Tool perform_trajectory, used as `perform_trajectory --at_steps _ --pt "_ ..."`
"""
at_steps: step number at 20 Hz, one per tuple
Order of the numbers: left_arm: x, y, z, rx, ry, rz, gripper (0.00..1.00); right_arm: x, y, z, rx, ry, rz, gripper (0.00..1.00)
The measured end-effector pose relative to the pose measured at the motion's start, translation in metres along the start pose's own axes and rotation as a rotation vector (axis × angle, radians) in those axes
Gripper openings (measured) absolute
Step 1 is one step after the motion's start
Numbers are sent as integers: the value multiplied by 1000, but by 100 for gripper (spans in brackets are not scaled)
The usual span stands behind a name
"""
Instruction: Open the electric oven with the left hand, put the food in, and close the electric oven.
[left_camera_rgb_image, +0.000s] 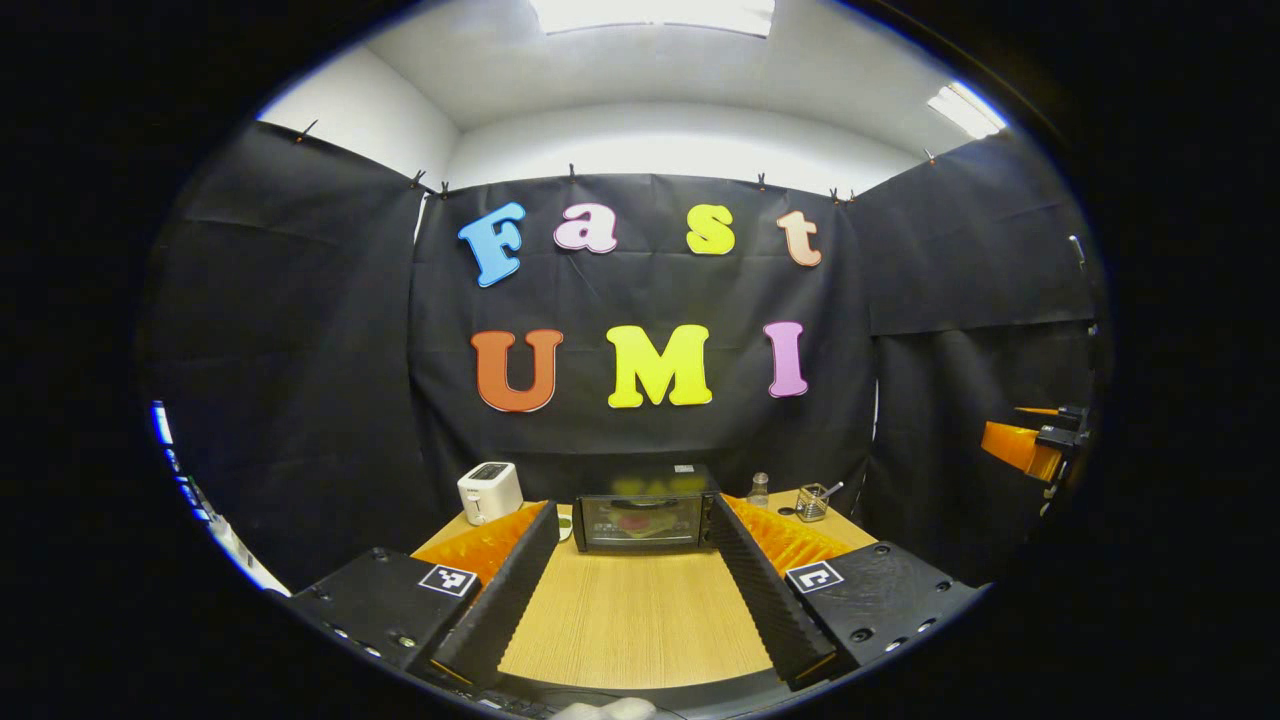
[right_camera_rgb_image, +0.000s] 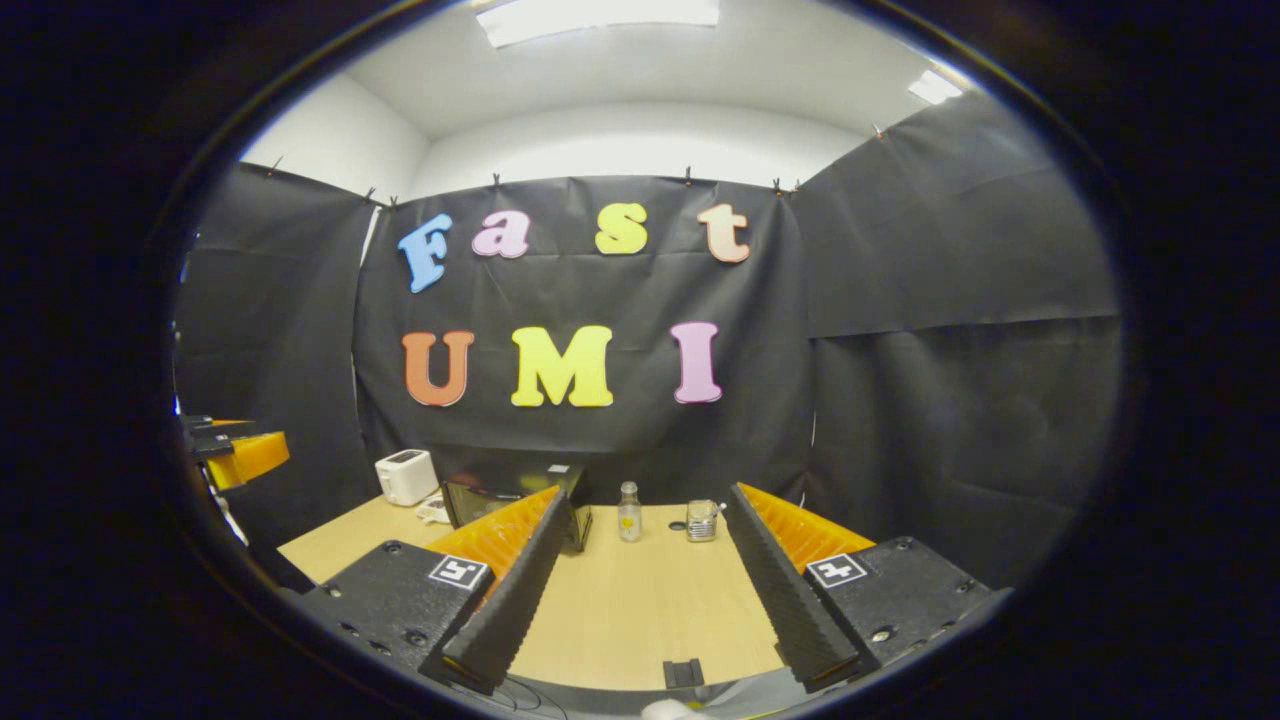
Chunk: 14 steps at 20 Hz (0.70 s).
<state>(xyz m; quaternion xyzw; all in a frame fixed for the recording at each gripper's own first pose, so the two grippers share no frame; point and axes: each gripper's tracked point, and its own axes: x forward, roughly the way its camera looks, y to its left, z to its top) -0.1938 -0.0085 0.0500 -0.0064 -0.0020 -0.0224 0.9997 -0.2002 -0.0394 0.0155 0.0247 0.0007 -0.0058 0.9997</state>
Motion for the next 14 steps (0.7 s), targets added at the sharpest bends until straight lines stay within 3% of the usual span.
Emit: perform_trajectory --at_steps 1,4,7,8,9,14 --pt "-1 2 1 0 -4 -1 96 0 3 0 -1 2 0 96" --pt "0 5 4 -4 -16 -4 96 -1 8 -1 -7 4 -1 100" --pt "-3 8 2 -9 -16 -12 100 -5 12 0 -11 6 -4 96" --pt "-4 7 1 -10 -15 -16 96 -5 12 0 -8 7 -3 100" --pt "-4 8 2 -11 -17 -19 96 -6 13 0 -8 11 -4 96" --pt "-8 15 0 -16 -17 -17 96 -11 17 -1 -16 14 -9 100"
